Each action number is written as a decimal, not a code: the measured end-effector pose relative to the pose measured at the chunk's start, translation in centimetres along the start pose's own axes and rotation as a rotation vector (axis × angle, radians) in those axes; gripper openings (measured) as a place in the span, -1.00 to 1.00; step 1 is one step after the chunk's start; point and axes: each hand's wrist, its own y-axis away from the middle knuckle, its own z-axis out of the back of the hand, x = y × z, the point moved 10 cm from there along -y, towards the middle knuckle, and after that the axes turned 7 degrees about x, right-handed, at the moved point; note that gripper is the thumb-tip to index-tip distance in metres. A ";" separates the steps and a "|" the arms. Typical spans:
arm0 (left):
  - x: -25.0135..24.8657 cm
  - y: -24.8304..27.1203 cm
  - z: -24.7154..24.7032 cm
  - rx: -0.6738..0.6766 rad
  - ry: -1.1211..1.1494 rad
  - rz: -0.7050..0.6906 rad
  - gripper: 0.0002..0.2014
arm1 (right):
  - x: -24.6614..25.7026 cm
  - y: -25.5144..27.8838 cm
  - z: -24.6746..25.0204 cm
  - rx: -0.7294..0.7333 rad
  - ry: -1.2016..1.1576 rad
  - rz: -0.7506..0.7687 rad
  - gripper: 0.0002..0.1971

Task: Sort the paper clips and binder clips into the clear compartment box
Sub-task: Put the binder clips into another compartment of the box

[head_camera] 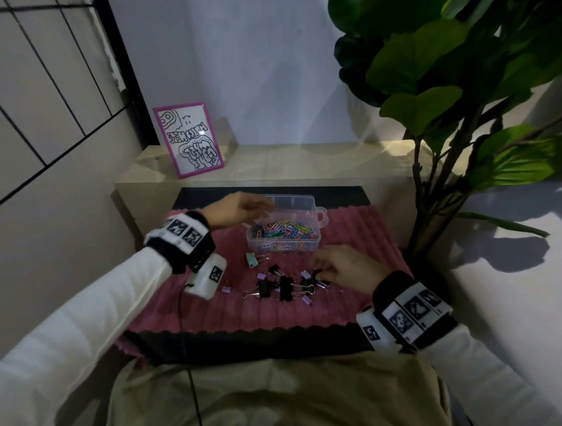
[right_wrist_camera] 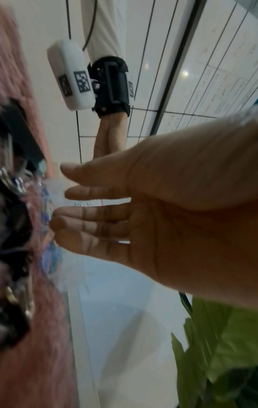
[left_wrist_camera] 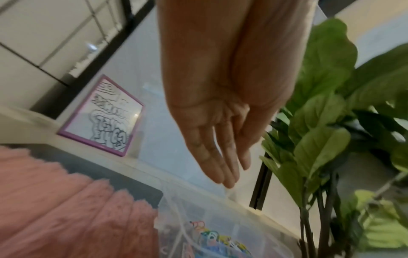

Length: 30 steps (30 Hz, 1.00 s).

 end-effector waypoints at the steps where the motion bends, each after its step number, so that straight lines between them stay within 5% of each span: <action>1: 0.4 1.1 0.8 -0.061 0.036 -0.010 -0.66 | 0.8 -0.1 -0.3 -0.002 0.019 0.029 -0.72; 5: 4.9 5.2 3.3 -0.291 -0.006 0.184 -0.77 | 4.0 -0.9 -3.1 0.107 0.146 0.099 -0.43; 8: 6.6 5.5 1.3 -0.173 -0.222 0.311 -0.81 | 5.2 -1.9 -4.8 0.192 0.275 0.125 -0.39; 14: 4.9 3.5 -4.3 -0.019 -0.350 0.303 -0.69 | 4.8 -2.7 -3.8 0.166 0.204 0.080 -0.53; 20: 5.0 2.6 -5.6 0.018 -0.333 0.319 -0.62 | 1.3 -2.2 1.1 -0.027 -0.611 0.057 -0.84; 24: 5.5 3.3 -4.3 -0.033 -0.289 0.346 -0.64 | -3.5 -5.3 2.9 -0.111 -1.344 -0.062 -0.75; 28: 6.6 4.7 -2.2 -0.085 0.019 0.299 -0.73 | -6.5 -9.7 5.1 -0.177 -1.395 -0.179 -0.80; 30: 6.9 5.6 -0.5 -0.121 0.115 0.270 -0.74 | -6.9 -12.0 6.9 -0.184 -1.041 -0.210 -0.78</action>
